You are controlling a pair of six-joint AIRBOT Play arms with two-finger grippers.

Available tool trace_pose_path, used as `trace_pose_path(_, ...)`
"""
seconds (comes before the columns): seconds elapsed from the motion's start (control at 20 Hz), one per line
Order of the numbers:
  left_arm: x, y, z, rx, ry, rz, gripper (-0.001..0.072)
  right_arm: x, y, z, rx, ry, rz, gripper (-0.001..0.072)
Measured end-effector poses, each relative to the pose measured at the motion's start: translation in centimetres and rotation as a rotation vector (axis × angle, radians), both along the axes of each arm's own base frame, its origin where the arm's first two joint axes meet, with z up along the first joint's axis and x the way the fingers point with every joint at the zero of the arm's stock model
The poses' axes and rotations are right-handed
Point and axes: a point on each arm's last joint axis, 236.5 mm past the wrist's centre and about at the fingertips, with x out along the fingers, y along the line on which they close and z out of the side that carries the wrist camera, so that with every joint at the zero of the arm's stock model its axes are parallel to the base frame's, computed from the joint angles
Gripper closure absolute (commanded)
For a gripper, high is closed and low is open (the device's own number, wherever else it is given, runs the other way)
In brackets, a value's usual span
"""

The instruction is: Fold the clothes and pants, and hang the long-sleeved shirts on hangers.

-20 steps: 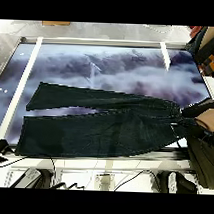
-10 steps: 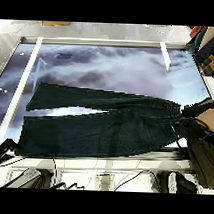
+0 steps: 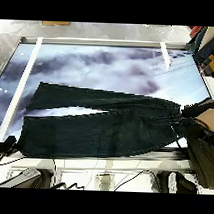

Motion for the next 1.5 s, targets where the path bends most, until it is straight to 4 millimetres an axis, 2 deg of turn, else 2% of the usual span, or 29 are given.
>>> trace_pose_path(0.15, 0.8, -0.1, 0.8, -0.007, -0.041, -0.021, 0.0677, 0.2, 0.2, 1.0, 0.003, -0.015, 0.007, 0.0684)
trace_pose_path(0.25, 3.2, 0.2, 2.7, -0.002, -0.147, -0.033, 0.0676, 0.5, 0.1, 2.8, -0.018, -0.044, 0.011, 0.0684)
trace_pose_path(0.45, 8.6, 2.1, 8.8, 0.067, -0.399, -0.042, 0.0677, 0.3, -0.8, 8.1, -0.113, -0.097, 0.011, 0.0684)
trace_pose_path(0.6, 11.6, 4.0, 13.5, 0.151, -0.548, -0.042, 0.0679, -0.4, -1.2, 11.9, -0.180, -0.130, 0.007, 0.0685)
trace_pose_path(0.7, 13.8, 4.7, 16.5, 0.188, -0.651, -0.022, 0.0681, -0.7, -1.2, 13.6, -0.195, -0.151, -0.001, 0.0685)
trace_pose_path(0.8, 15.9, 5.2, 18.4, 0.233, -0.722, -0.014, 0.0682, -0.8, -1.3, 13.9, -0.186, -0.147, -0.017, 0.0685)
trace_pose_path(0.9, 18.2, 5.1, 19.1, 0.275, -0.746, -0.008, 0.0682, -0.2, -1.7, 13.1, -0.152, -0.121, -0.033, 0.0685)
trace_pose_path(1.05, 22.2, 3.8, 18.4, 0.313, -0.755, -0.022, 0.0682, 2.0, -3.1, 10.0, -0.085, -0.053, -0.050, 0.0685)
trace_pose_path(1.15, 25.3, 2.1, 17.0, 0.318, -0.757, -0.039, 0.0682, 3.6, -4.2, 6.9, -0.037, 0.011, -0.062, 0.0685)
trace_pose_path(1.3, 29.6, -1.1, 13.9, 0.297, -0.740, -0.060, 0.0682, 5.6, -5.3, 2.0, 0.048, 0.117, -0.071, 0.0684)
trace_pose_path(1.4, 31.9, -2.7, 12.2, 0.276, -0.725, -0.071, 0.0682, 7.2, -5.5, -0.3, 0.109, 0.133, -0.081, 0.0684)
trace_pose_path(1.5, 34.0, -3.4, 11.2, 0.260, -0.719, -0.059, 0.0681, 9.6, -5.8, -1.3, 0.165, 0.082, -0.109, 0.0684)
